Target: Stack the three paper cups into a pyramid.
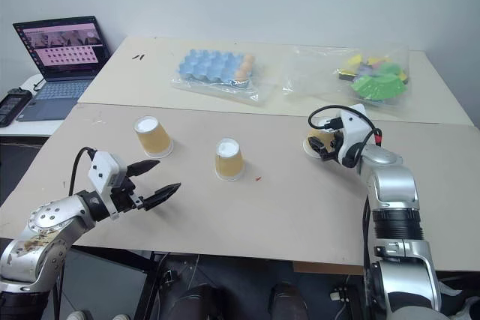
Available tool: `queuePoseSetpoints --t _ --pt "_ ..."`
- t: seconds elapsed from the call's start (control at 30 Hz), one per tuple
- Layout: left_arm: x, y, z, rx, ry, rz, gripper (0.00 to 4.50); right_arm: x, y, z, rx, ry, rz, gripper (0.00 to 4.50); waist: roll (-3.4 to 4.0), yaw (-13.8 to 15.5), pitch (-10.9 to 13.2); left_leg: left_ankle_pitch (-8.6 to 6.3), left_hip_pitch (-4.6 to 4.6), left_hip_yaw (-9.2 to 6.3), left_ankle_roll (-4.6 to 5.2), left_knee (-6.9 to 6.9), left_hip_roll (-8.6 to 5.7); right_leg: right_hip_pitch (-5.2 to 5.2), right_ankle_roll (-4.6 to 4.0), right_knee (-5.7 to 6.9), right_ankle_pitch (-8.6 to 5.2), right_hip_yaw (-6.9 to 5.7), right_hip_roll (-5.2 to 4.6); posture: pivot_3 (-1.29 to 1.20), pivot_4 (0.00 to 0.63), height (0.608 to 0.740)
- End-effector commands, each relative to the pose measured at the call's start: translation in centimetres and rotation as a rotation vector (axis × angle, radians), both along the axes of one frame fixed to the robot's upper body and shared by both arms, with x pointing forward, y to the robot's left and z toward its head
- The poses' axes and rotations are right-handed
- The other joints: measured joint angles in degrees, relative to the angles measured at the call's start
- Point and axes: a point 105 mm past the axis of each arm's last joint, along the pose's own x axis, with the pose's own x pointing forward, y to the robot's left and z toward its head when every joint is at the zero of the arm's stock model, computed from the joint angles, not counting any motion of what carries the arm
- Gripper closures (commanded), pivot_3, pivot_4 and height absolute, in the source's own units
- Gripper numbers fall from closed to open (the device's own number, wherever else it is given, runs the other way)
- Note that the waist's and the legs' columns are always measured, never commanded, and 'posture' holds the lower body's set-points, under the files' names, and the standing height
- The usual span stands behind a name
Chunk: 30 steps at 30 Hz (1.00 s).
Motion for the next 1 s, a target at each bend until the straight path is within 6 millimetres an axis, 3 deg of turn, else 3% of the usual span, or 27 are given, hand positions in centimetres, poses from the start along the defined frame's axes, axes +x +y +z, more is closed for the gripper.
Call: queuePoseSetpoints --t 0.03,0.3,0.5,0.67,0.83,1.0 --pt "-0.2 0.0 0.9 0.008 -0.034 0.002 0.00 1.1 -0.5 2.1 -0.014 -0.085 -0.033 0.10 0.00 -0.08 0.00 0.00 0.02 0.00 0.00 0.00 0.00 0.01 0.00 0.01 0.00 0.00 0.00 0.00 0.150 0.733" --pt "-0.3 0.0 1.0 0.008 -0.038 0.009 0.00 2.0 -0.3 2.9 0.002 -0.114 -0.033 0.10 0.00 -0.09 0.00 0.00 0.01 0.00 0.00 -0.01 0.01 0.00 0.00 0.01 0.00 0.01 0.00 0.00 0.150 0.733" --pt "-0.3 0.0 1.0 0.007 -0.035 0.009 0.00 2.0 0.1 3.1 -0.015 -0.126 -0.007 1.78 0.00 -0.13 0.00 0.00 0.02 0.01 0.00 -0.01 0.02 0.00 0.00 0.01 0.00 0.02 0.00 0.00 0.150 0.733" --pt "-0.4 0.1 0.8 0.011 -0.026 0.009 0.00 1.5 1.5 4.7 -0.023 -0.186 0.104 1.78 0.01 -0.17 0.00 0.00 0.01 0.01 0.00 -0.01 0.02 0.00 0.00 0.01 0.00 0.02 0.00 0.00 0.150 0.733" --pt "-0.4 0.0 0.7 0.013 -0.020 0.004 0.00 -1.7 6.7 5.6 -0.064 -0.188 0.537 1.78 0.01 -0.14 0.01 0.00 0.01 0.00 0.00 -0.03 0.03 -0.02 0.00 -0.01 0.00 0.02 0.00 0.00 0.150 0.733" --pt "-0.3 -0.1 0.7 0.013 -0.020 0.001 0.00 -3.8 9.3 4.9 -0.137 -0.122 0.793 1.78 0.01 -0.04 0.01 -0.01 0.03 -0.01 0.01 -0.03 0.04 0.03 0.00 -0.01 0.00 0.01 0.00 0.00 0.150 0.733"
